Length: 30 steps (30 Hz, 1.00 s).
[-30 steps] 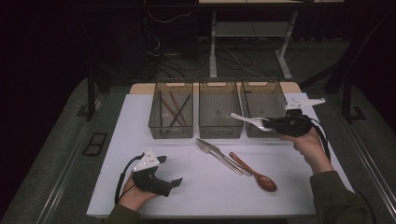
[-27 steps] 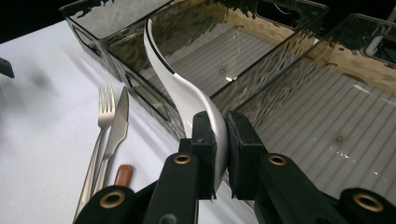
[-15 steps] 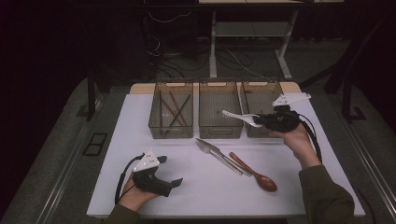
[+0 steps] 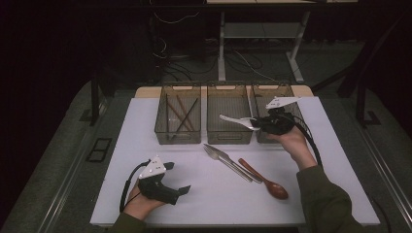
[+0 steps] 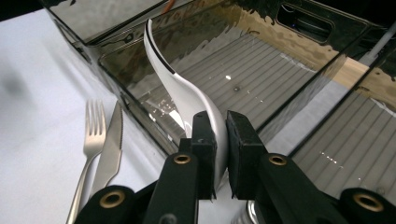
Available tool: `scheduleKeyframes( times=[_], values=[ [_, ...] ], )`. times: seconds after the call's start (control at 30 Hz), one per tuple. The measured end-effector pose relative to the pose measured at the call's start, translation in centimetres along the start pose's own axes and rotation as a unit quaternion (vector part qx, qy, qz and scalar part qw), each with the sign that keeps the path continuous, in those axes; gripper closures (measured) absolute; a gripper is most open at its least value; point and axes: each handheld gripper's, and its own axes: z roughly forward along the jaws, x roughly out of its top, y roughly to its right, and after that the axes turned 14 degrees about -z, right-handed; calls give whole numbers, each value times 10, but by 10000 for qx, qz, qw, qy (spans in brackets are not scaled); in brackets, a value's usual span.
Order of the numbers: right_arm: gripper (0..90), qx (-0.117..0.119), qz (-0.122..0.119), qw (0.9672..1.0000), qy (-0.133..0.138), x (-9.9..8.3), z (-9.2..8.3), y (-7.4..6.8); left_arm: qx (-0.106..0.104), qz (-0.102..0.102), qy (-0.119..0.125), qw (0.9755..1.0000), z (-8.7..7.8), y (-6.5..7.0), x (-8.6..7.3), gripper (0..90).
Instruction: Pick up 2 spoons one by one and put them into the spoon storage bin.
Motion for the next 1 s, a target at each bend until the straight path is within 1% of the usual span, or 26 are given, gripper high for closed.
scheduleKeyframes(
  times=[0.1,0.33,0.47,0.6,0.8,0.9,0.97,1.0],
  values=[
    [816,-8,23,10000,2,3,7,0,-2,-19,2,10000,0,0,0,0],
    [815,34,-60,9996,-263,7,29,-2,-13,-20,8,10000,0,0,0,0],
    [814,86,-76,9992,-372,8,37,-4,-10,-14,0,10000,0,0,0,0],
    [813,75,-152,9989,-426,11,41,-6,-12,-21,0,10000,0,0,0,0],
    [809,126,-171,9985,-496,11,43,-7,-17,-25,5,10000,0,0,0,0],
    [785,187,-167,9986,-471,12,44,-7,-18,-25,2,10000,0,-1,0,0],
    [754,213,-164,9986,-463,12,44,-8,-18,-33,6,10000,0,-1,0,0],
    [749,182,-191,9985,-470,13,44,-8,-20,-35,7,10000,0,-1,0,0]
  ],
)
